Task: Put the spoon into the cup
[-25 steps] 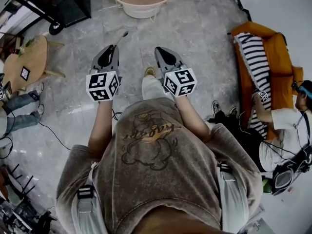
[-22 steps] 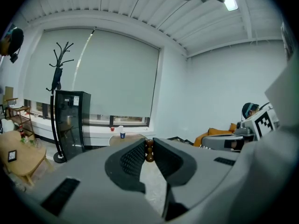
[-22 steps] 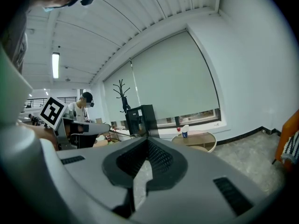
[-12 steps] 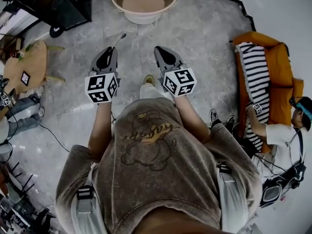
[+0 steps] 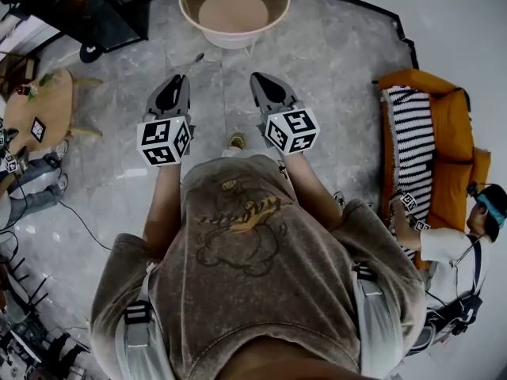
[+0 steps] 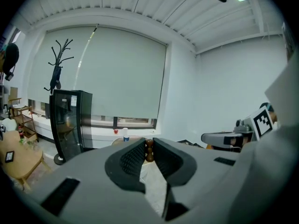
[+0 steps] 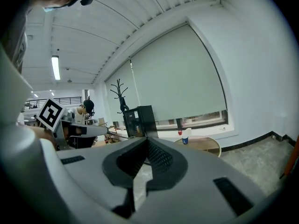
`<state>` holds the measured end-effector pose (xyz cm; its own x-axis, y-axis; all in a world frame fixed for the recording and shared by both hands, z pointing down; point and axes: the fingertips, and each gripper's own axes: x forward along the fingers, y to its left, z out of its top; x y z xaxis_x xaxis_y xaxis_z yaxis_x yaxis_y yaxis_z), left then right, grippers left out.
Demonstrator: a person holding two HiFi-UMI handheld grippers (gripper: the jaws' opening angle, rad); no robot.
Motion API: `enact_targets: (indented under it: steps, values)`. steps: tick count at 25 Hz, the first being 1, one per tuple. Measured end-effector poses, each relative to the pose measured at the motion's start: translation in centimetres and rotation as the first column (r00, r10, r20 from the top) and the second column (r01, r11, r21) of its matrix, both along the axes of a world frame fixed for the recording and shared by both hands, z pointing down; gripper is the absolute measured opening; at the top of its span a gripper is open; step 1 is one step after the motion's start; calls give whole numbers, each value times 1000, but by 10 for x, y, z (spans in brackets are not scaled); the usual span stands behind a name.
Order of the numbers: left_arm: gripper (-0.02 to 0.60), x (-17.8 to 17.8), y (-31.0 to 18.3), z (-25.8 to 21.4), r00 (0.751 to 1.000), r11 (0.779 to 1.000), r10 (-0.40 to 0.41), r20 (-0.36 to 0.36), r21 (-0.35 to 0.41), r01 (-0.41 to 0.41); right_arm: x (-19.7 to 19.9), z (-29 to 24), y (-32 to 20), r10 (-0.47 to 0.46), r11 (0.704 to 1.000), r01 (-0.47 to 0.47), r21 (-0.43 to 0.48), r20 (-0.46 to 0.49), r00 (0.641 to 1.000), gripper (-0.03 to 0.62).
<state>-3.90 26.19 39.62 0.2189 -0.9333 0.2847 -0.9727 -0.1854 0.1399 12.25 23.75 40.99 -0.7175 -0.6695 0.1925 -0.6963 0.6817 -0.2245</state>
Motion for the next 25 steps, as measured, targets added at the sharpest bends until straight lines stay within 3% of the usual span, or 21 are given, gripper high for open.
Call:
enact_targets:
  steps: [11, 25]
  values:
    - [60, -3, -27, -1, 1000, 1000, -26, 3, 5, 26, -4, 3, -28, -30, 999, 31, -9, 6, 1000, 14]
    - [60, -10, -101, -2, 1000, 999, 21, 5, 27, -21, -13, 11, -93, 1, 1000, -1, -10, 0, 1000, 14]
